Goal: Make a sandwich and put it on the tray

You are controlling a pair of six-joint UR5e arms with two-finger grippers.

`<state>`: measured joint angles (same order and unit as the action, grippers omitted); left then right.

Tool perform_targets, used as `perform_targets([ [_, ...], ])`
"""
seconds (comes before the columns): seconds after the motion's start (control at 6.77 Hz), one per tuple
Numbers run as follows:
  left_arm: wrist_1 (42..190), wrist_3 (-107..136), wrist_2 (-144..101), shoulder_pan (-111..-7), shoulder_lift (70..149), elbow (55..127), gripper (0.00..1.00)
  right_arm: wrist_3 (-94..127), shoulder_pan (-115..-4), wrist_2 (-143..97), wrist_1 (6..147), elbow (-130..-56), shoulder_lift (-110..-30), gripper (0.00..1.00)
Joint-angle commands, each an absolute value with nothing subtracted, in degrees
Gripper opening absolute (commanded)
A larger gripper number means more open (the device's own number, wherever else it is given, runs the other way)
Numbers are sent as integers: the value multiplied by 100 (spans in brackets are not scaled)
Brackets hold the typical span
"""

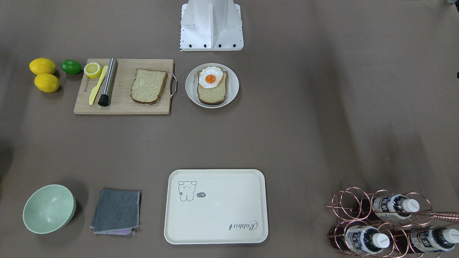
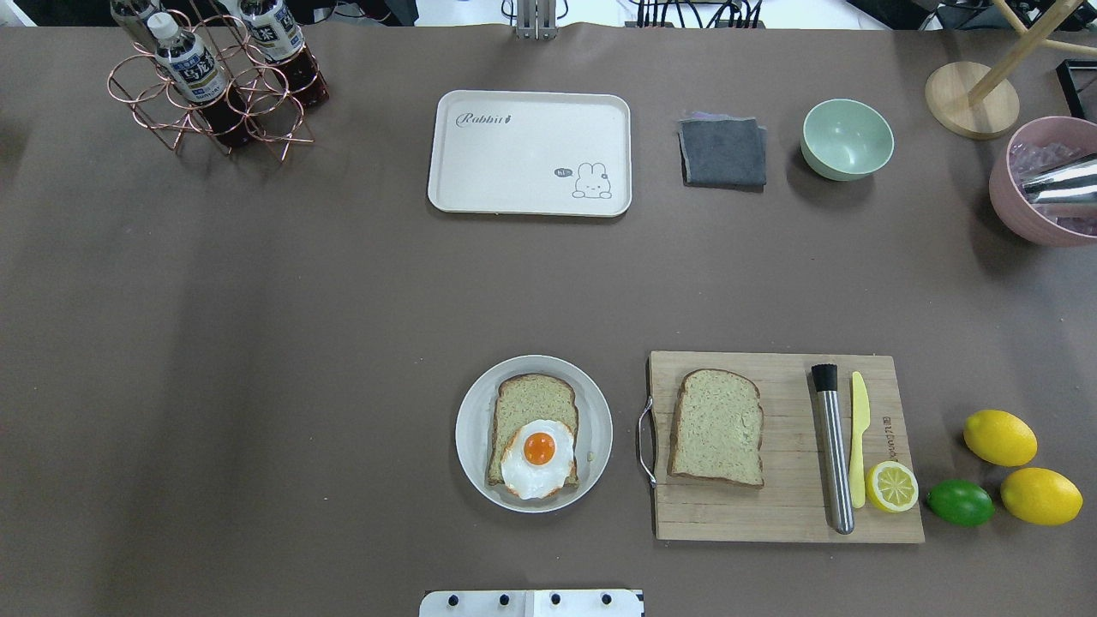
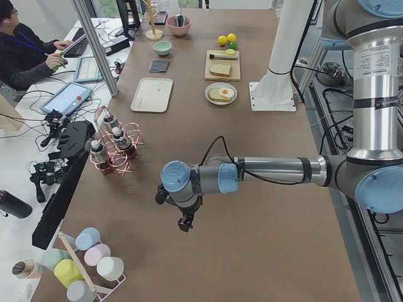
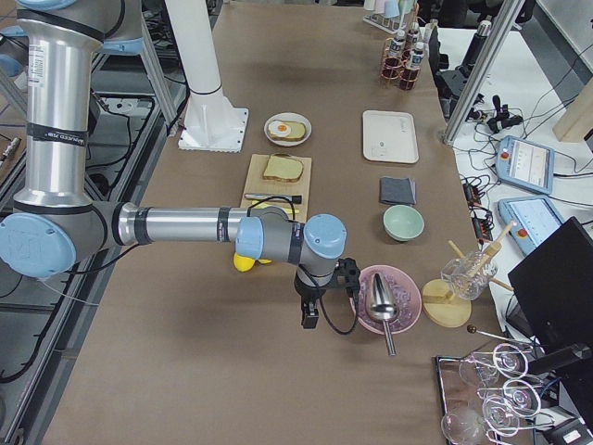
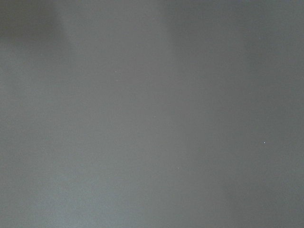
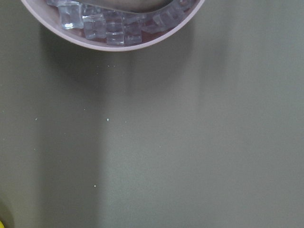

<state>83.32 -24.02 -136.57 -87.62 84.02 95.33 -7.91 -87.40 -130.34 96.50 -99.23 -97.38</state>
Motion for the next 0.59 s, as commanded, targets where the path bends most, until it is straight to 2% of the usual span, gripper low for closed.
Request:
perform_targets([
  [0.0, 8332, -2391, -13667, -8763, 8402, 9527, 99, -782, -8736, -13034, 9650, -9923, -9738, 100],
  [0.44, 8376, -2408, -13693, -8771, 8481, 9545, 99, -765, -8736, -13025, 9650, -9914, -9738, 100],
])
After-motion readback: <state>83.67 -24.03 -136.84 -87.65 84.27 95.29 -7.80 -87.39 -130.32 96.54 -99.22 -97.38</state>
